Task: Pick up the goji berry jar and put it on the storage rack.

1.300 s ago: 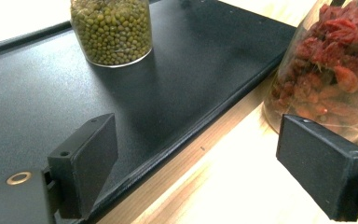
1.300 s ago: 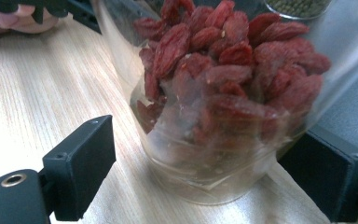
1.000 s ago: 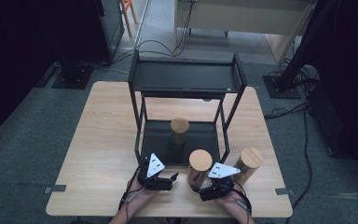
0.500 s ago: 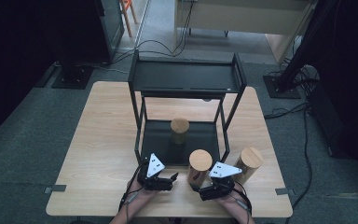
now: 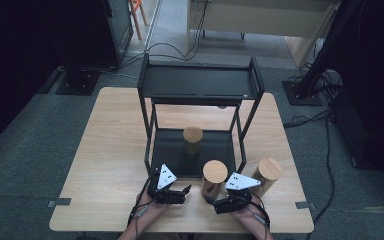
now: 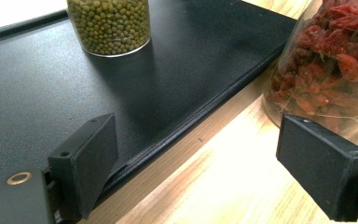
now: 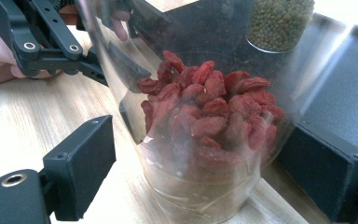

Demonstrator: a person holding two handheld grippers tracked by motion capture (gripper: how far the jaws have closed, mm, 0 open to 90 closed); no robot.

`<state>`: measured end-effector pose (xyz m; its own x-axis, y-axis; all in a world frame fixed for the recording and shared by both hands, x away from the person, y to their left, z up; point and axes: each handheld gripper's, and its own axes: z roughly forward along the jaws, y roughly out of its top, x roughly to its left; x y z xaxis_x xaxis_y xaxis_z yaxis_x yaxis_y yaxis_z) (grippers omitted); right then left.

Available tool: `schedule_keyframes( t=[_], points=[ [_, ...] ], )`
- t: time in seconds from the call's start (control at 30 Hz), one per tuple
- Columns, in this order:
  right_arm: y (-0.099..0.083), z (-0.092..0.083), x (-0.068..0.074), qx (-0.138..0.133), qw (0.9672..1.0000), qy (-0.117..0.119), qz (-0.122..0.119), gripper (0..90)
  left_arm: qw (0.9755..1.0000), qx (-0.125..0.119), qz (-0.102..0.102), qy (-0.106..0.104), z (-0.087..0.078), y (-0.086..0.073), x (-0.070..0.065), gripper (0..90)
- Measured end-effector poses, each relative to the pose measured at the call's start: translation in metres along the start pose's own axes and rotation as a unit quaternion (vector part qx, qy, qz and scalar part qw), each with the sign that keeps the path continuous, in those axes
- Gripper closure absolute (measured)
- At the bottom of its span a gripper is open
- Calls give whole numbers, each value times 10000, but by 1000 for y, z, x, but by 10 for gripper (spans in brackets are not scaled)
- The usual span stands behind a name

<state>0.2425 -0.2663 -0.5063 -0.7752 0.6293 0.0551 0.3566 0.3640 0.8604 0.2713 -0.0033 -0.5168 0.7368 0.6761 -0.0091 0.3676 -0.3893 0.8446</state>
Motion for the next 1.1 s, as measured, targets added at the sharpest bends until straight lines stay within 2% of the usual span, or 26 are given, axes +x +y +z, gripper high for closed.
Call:
schedule_keyframes(
  t=[0.13,0.27,0.63,0.83,1.1],
  points=[
    [2,1,2,19,10000,18,-27,117,10000,23,18,3,1,0,0,129],
    [3,3,4,61,9999,-63,-106,117,10000,30,-43,-17,1,0,1,129],
    [6,-3,1,-66,10000,-34,26,118,10000,35,-71,-5,1,0,1,129],
    [11,-5,0,-70,10000,-50,-20,118,10000,47,-63,-6,1,0,1,129],
    [15,-7,-1,-99,9999,-82,71,118,10000,63,-48,-8,1,0,1,129]
  ],
)
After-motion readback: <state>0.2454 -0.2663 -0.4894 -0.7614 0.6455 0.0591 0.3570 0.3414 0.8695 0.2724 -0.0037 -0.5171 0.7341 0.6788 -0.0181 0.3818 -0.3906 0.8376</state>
